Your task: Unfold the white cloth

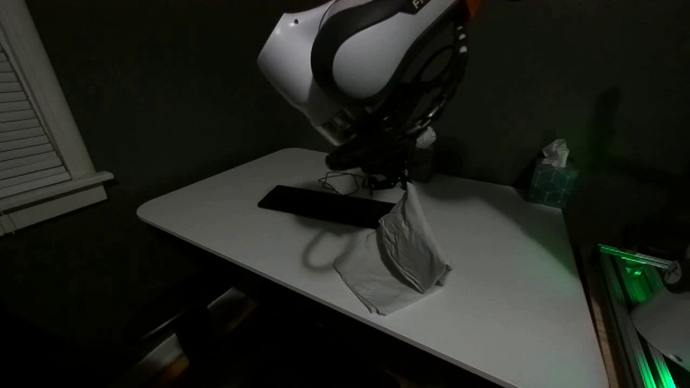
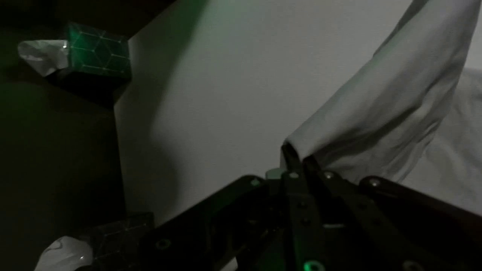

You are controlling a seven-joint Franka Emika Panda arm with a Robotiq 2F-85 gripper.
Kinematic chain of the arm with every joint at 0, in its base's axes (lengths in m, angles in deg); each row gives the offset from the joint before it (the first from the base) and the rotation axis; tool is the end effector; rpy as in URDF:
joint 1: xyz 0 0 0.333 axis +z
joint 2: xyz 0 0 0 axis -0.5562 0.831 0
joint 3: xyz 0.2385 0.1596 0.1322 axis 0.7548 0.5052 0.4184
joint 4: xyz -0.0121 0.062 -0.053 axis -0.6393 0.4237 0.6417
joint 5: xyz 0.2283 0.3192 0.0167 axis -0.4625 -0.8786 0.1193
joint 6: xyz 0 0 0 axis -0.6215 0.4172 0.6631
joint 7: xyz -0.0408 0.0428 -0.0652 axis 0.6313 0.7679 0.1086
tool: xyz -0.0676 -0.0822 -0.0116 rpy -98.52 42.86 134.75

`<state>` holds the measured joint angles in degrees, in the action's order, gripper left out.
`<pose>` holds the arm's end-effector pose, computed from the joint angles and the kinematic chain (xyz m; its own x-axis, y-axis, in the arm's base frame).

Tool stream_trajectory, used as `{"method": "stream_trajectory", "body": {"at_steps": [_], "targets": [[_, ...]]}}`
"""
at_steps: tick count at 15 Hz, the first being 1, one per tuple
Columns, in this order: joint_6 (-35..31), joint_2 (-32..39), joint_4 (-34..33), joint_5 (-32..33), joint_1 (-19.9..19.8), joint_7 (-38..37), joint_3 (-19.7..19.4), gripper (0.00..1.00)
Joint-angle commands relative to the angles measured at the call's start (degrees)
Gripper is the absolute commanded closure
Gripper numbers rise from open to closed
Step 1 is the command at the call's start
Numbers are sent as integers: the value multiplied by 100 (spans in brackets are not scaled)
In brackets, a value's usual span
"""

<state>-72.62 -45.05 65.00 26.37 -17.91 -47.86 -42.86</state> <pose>0.5408 0.1276 0.3033 0.9087 -0.3530 -0.2230 -0.1334 -0.7516 0.6460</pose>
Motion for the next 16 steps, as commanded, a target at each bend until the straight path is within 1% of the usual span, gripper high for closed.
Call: {"method": "stream_trajectory", "body": {"at_steps": [1, 3, 7, 9, 12, 16], "targets": [[122, 14, 219, 567, -98, 277, -7, 99], [-51, 38, 387, 810, -166, 379, -18, 99], [-145, 134, 548, 991, -255, 368, 3, 99], [-266, 117, 591, 776, -319, 192, -3, 99], [-174, 107, 696, 605, -386, -70, -59, 99], [-400, 91, 1124, 482, -558, -370, -135, 99]]}}
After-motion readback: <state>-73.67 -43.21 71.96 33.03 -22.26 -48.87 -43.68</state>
